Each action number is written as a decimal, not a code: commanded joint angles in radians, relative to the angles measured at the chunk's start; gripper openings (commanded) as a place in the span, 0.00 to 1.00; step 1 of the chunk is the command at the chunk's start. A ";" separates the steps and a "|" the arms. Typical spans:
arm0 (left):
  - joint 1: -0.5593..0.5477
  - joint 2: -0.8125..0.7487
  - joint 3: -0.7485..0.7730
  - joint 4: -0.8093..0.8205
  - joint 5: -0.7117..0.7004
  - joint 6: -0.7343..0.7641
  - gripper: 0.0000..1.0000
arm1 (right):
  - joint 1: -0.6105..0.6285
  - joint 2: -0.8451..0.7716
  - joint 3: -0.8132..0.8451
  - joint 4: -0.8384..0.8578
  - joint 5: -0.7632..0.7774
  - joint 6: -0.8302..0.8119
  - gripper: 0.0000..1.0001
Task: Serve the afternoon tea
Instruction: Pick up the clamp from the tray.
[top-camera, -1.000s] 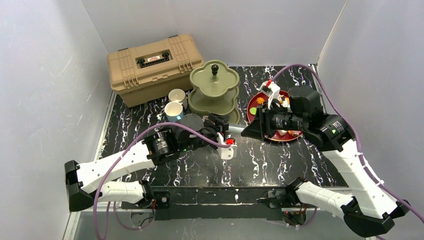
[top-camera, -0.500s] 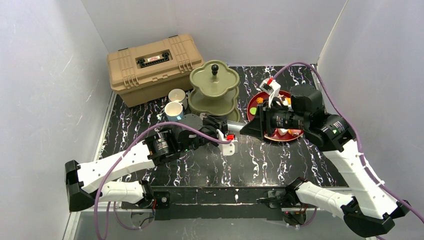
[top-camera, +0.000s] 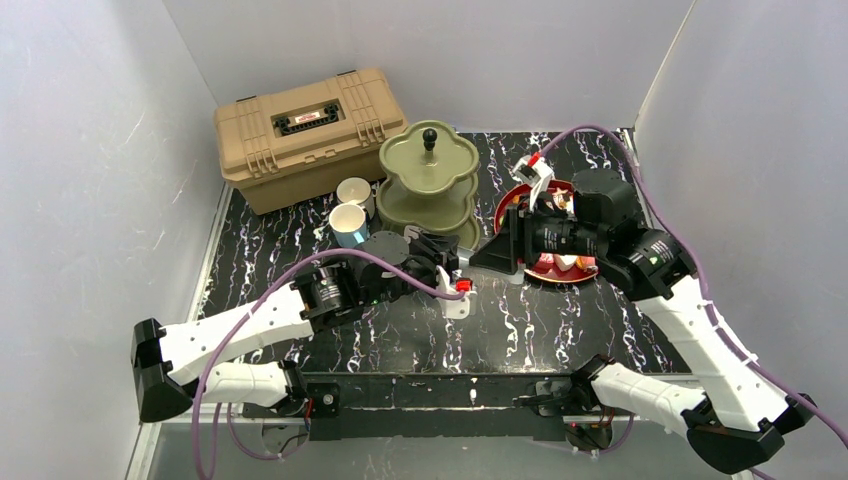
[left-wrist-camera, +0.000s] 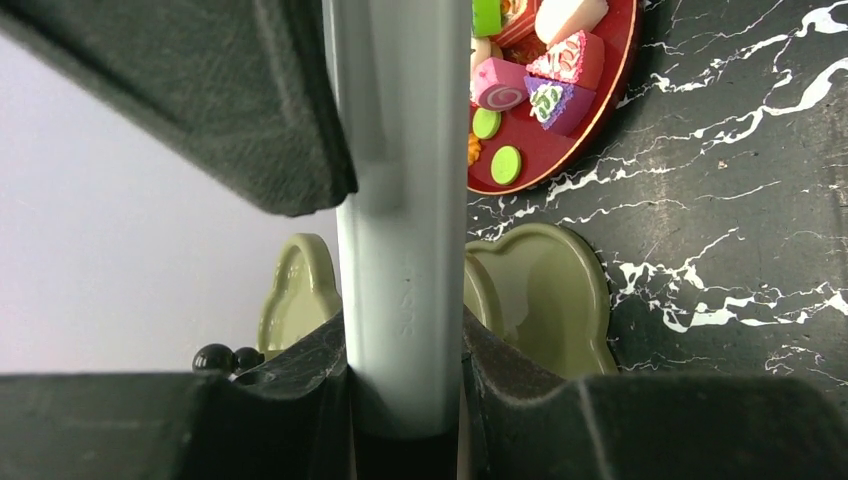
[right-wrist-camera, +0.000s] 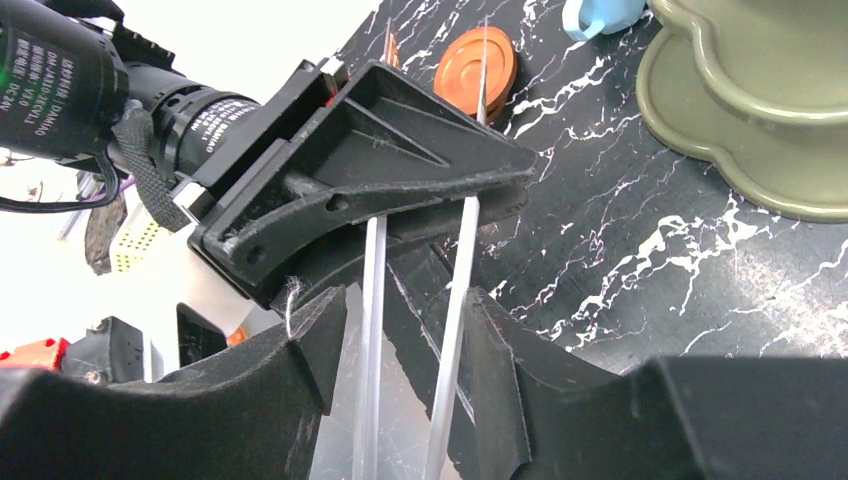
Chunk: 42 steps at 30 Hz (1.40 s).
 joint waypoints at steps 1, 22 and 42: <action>-0.004 0.009 0.038 0.029 0.004 0.004 0.15 | 0.003 -0.003 -0.019 0.063 -0.031 0.015 0.58; -0.004 0.023 0.056 0.019 -0.023 -0.002 0.20 | 0.003 0.019 -0.008 -0.067 0.002 -0.053 0.28; 0.091 -0.062 0.243 -0.324 -0.067 -0.479 0.98 | 0.002 0.055 0.011 -0.305 0.756 -0.031 0.16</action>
